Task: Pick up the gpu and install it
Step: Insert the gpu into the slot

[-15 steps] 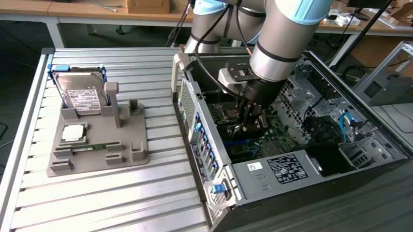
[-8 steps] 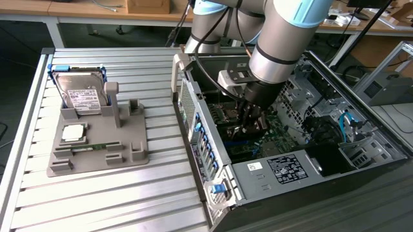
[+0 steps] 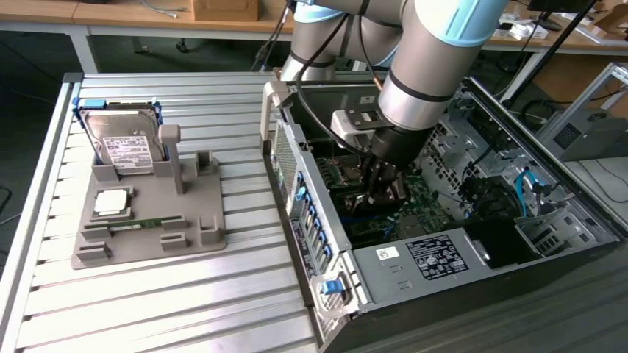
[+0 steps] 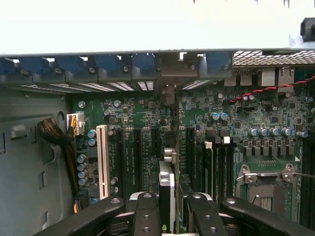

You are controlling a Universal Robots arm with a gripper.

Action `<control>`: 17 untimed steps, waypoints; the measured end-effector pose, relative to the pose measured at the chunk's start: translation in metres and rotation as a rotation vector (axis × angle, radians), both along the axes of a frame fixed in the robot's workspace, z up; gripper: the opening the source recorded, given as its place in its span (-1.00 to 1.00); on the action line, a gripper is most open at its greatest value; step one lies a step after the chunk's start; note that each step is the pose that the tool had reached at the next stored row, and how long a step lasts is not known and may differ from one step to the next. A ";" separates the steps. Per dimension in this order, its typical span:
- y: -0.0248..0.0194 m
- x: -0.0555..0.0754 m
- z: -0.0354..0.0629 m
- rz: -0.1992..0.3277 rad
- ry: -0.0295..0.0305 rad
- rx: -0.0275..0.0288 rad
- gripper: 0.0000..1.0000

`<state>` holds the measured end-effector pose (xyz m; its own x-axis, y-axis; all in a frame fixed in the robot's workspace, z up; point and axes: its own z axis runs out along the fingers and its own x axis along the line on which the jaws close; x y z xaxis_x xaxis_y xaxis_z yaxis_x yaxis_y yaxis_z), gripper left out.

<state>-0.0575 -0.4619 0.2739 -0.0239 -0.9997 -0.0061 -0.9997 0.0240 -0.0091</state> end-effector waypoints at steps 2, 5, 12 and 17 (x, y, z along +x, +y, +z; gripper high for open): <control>-0.0004 0.000 -0.0007 0.000 0.0001 -0.0001 -0.47; -0.0006 0.000 -0.0013 0.000 0.0001 -0.0002 -0.47; -0.0013 0.000 -0.0015 0.000 0.0001 -0.0002 -0.47; -0.0013 0.000 -0.0016 -0.001 0.0001 0.0007 -0.47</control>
